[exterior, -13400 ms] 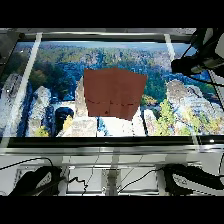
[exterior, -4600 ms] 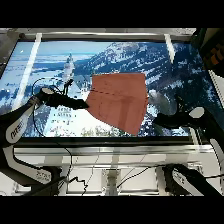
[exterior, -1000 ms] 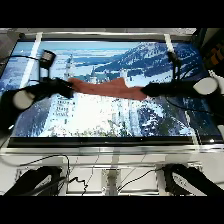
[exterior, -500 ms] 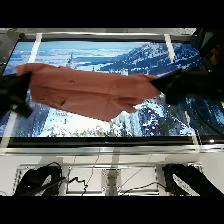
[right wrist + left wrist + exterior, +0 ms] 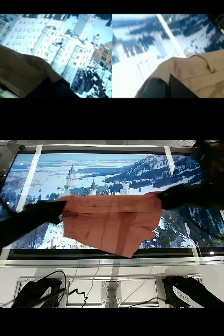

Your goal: Fold the clothes and pants, and hang the long-sleeved shirts on hangers.

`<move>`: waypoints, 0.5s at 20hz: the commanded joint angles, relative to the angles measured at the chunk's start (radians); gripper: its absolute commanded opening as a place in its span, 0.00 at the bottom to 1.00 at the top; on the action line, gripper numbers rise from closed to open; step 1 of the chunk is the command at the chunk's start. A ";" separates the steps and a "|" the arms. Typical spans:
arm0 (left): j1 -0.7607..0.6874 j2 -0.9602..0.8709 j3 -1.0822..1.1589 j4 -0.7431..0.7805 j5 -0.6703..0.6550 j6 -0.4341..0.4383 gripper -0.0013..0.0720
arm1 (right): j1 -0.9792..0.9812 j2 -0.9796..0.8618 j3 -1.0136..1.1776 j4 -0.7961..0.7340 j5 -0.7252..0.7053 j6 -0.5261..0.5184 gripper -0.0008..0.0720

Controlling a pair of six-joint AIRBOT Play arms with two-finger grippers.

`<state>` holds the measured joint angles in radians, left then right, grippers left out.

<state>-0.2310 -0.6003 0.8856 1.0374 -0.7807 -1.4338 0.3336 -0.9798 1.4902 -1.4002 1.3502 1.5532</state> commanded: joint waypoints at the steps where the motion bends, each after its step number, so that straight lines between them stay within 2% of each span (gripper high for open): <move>1: 0.000 -0.305 -0.019 -0.123 0.182 -0.027 0.03 | 0.000 -0.228 -0.019 -0.042 -0.132 0.006 0.02; 3: 0.000 -0.481 -0.013 -0.180 0.307 -0.025 0.04 | -0.003 -0.368 -0.019 -0.042 -0.240 0.041 0.02; 5: 0.002 -0.606 -0.013 -0.186 0.335 -0.025 0.04 | -0.003 -0.470 -0.019 -0.043 -0.304 0.116 0.02; 8: 0.034 -0.655 -0.012 -0.185 0.230 -0.010 0.04 | -0.003 -0.517 -0.019 -0.037 -0.221 0.136 0.02; 10: 0.084 -0.644 0.009 -0.161 0.087 0.064 0.03 | -0.003 -0.507 -0.019 -0.037 -0.085 0.132 0.02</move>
<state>-0.1902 -1.1999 0.8806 0.8700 -0.5694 -1.4319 0.3313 -1.4509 1.4719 -1.4372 1.1553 1.6638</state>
